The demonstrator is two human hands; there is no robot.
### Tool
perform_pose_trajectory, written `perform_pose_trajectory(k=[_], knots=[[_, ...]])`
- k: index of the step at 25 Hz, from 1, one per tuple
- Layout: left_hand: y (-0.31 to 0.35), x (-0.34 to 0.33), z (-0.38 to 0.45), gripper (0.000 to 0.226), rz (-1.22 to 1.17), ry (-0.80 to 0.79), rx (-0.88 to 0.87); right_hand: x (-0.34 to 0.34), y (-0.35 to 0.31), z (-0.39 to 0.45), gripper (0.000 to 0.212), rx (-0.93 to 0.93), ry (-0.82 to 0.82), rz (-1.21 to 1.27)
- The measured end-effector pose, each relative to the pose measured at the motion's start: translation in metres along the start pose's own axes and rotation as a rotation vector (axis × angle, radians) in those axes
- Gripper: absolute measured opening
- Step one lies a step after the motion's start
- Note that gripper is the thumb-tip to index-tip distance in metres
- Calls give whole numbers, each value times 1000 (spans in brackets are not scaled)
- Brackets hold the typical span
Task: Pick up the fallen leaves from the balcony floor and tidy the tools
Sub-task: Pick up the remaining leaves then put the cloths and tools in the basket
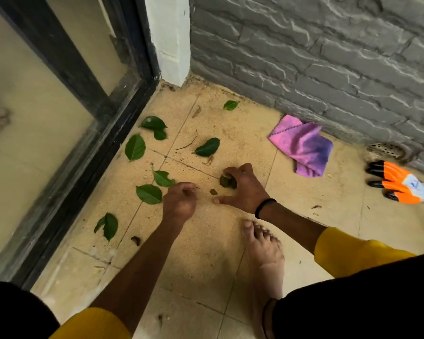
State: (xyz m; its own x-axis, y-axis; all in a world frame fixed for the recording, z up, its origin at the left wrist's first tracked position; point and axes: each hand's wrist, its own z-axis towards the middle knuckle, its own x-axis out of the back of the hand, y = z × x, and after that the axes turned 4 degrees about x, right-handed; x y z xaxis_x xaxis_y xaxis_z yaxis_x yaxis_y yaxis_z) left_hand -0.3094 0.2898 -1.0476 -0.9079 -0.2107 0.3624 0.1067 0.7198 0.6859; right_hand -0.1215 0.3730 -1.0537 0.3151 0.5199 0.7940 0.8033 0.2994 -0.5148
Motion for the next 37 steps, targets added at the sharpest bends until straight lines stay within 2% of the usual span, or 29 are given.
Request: perform_pose_trajectory(k=[7,12,14,17,20,22,24,26,28,30,33,35,37], knots=[[-5,-4,-1,29,-184,-165,81,-24,-31,7,43,136,0,28],[6,-8,-9,29,-275,-138,136,-25,-33,15,19,201,-2,-59],[8,-5,-5,26,-361,-91,194,-16,-30,18,16,157,17,-33],[14,4,3,31,-649,-118,404,13,-32,20,13,-38,59,210],[24,8,-7,33,-952,-239,507,38,-65,11,15,45,-31,287],[28,4,-18,39,-1200,-359,522,37,-93,0,20,157,-138,149],[26,-5,-20,33,-1378,-410,505,31,-110,-5,31,257,-163,-73],[24,-9,-14,32,-1443,-375,471,41,-115,1,41,263,-161,-108],[20,-3,-4,37,-1497,-375,475,64,-109,24,46,186,-115,12],[12,8,3,35,-1583,-395,467,80,-92,57,60,164,-31,-77],[1,23,10,33,-1679,-398,447,73,-60,96,94,167,-181,-331],[-1,32,13,34,-1680,-386,433,53,-45,109,92,208,-261,-410],[2,39,14,35,-1668,-373,396,40,-39,117,68,237,-229,-393]])
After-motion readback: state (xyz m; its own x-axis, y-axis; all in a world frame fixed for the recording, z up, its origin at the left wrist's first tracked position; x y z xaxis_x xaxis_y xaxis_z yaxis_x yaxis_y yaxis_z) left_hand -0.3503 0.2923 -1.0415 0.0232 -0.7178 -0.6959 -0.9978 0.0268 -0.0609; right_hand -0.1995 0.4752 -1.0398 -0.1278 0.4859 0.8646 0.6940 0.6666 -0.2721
